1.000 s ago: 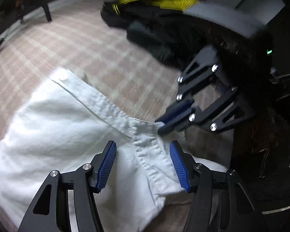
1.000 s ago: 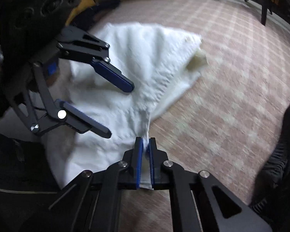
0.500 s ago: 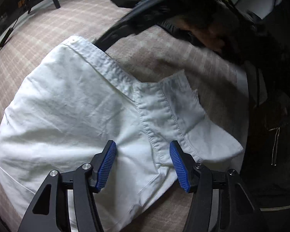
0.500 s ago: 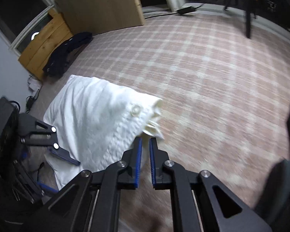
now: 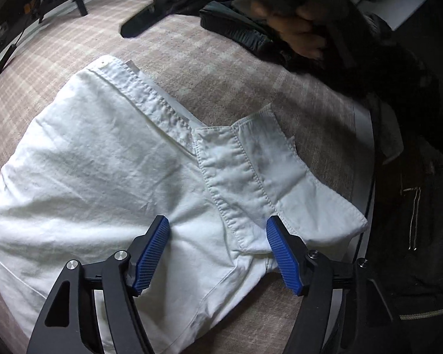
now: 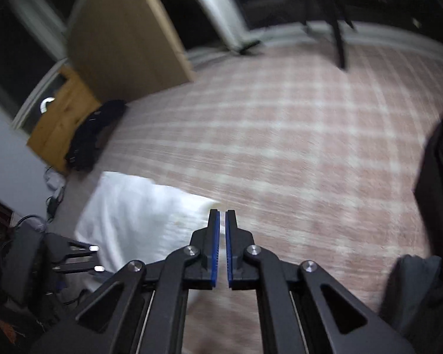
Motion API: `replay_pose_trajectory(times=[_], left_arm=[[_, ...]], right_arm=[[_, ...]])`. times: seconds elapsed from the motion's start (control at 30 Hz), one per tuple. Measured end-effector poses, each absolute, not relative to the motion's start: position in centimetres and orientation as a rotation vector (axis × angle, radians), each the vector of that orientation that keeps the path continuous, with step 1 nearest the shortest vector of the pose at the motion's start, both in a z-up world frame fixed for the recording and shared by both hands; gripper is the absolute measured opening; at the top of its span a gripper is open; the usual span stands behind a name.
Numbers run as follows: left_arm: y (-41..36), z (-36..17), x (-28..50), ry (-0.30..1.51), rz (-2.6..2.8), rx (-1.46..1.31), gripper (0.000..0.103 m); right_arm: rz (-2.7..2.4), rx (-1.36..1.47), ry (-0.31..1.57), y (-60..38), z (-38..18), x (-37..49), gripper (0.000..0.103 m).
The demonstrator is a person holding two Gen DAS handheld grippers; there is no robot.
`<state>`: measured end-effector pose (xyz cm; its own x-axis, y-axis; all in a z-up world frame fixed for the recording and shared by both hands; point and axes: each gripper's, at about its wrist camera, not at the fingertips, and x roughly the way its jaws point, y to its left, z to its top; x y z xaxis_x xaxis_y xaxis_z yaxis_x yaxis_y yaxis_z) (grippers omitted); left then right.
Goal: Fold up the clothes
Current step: 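Grasp the folded shirt bundle with both grippers from its sides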
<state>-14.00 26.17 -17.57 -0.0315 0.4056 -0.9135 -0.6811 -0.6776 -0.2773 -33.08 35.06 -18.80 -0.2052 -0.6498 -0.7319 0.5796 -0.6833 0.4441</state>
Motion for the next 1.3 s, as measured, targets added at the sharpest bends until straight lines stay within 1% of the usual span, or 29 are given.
replay_pose_trajectory(times=[0.03, 0.1, 0.13, 0.17, 0.27, 0.37, 0.43, 0.5, 0.57, 0.6, 0.63, 0.67, 0.73, 0.8, 0.83, 0.87, 0.9, 0.93, 0.97, 1.07, 1.13, 1.23, 1.27, 1.3], left_arm=[[26.0, -17.2, -14.1, 0.275, 1.815, -1.486, 0.058], [24.3, -15.8, -13.9, 0.237, 1.871, -1.477, 0.058], [22.9, -14.9, -13.9, 0.219, 1.927, -1.467, 0.058], [21.5, -14.0, -13.8, 0.200, 1.982, -1.455, 0.058], [17.3, -11.5, -13.9, 0.121, 2.151, -1.425, 0.058], [12.4, -11.2, -14.5, -0.044, 2.319, -1.435, 0.058], [10.7, -12.1, -14.8, -0.112, 2.363, -1.461, 0.058], [11.0, -14.6, -14.8, -0.076, 2.322, -1.512, 0.058], [11.9, -17.1, -14.3, 0.031, 2.273, -1.574, 0.058], [12.4, -17.6, -13.8, 0.101, 2.279, -1.572, 0.059], [12.5, -17.4, -13.4, 0.126, 2.276, -1.570, 0.059], [12.3, -16.8, -13.1, 0.130, 2.270, -1.569, 0.059], [11.0, -15.4, -12.8, 0.051, 2.305, -1.558, 0.059], [9.2, -14.4, -13.1, -0.060, 2.354, -1.563, 0.061], [8.3, -14.0, -13.4, -0.115, 2.377, -1.567, 0.062], [7.4, -13.6, -13.6, -0.171, 2.398, -1.571, 0.067], [7.0, -13.8, -14.1, -0.193, 2.419, -1.597, 0.068], [6.8, -14.2, -14.6, -0.198, 2.438, -1.634, 0.068], [6.6, -14.6, -15.2, -0.204, 2.457, -1.670, 0.068], [6.3, -15.7, -16.1, -0.334, 2.436, -1.704, 0.068], [6.6, -16.4, -16.4, -0.321, 2.448, -1.717, 0.068], [7.5, -17.3, -17.0, -0.324, 2.442, -1.759, 0.069], [7.4, -17.5, -17.4, -0.343, 2.431, -1.772, 0.069], [7.5, -17.7, -17.5, -0.357, 2.423, -1.778, 0.069]], right_arm=[[-1.952, 1.209, -0.082, 34.4, -18.1, -32.5, 0.007], [-1.924, 1.183, -0.039, 33.0, -18.0, -32.1, 0.015], [-1.923, 1.197, -0.010, 32.9, -18.2, -32.1, 0.021], [-1.921, 1.211, 0.018, 32.8, -18.4, -32.1, 0.023], [-1.919, 1.230, 0.044, 33.0, -18.3, -30.8, 0.023], [-1.917, 1.249, 0.070, 33.2, -18.2, -29.5, 0.023], [-1.916, 1.261, 0.087, 33.3, -18.2, -28.6, 0.024], [-1.914, 1.274, 0.105, 33.5, -18.1, -27.8, 0.025], [-1.912, 1.286, 0.122, 33.6, -18.1, -26.9, 0.041], [-1.911, 1.295, 0.135, 33.7, -18.1, -26.4, 0.041], [-1.885, 1.367, 0.269, 32.9, -19.8, -25.4, 0.041], [-1.888, 1.371, 0.313, 33.1, -19.9, -24.7, 0.041], [-1.892, 1.376, 0.399, 33.6, -19.9, -23.3, 0.041], [-1.932, 1.387, 0.288, 35.1, -18.6, -23.7, 0.041], [-1.974, 1.378, 0.227, 35.9, -18.1, -24.3, 0.044], [-2.015, 1.369, 0.165, 36.7, -17.7, -24.8, 0.054], [-2.054, 1.359, 0.103, 37.4, -17.2, -25.3, 0.059], [-2.080, 1.373, 0.071, 37.6, -17.4, -25.8, 0.062], [-2.105, 1.387, 0.039, 37.8, -17.6, -26.4, 0.062], [-2.114, 1.454, 0.010, 37.7, -19.4, -27.2, 0.062], [-2.116, 1.493, -0.011, 37.7, -20.4, -27.6, 0.062], [-2.123, 1.485, -0.061, 37.4, -20.9, -27.2, 0.068], [-2.115, 1.491, -0.072, 37.3, -21.1, -27.1, 0.073], [-2.118, 1.483, -0.063, 37.1, -21.2, -26.9, 0.075]])
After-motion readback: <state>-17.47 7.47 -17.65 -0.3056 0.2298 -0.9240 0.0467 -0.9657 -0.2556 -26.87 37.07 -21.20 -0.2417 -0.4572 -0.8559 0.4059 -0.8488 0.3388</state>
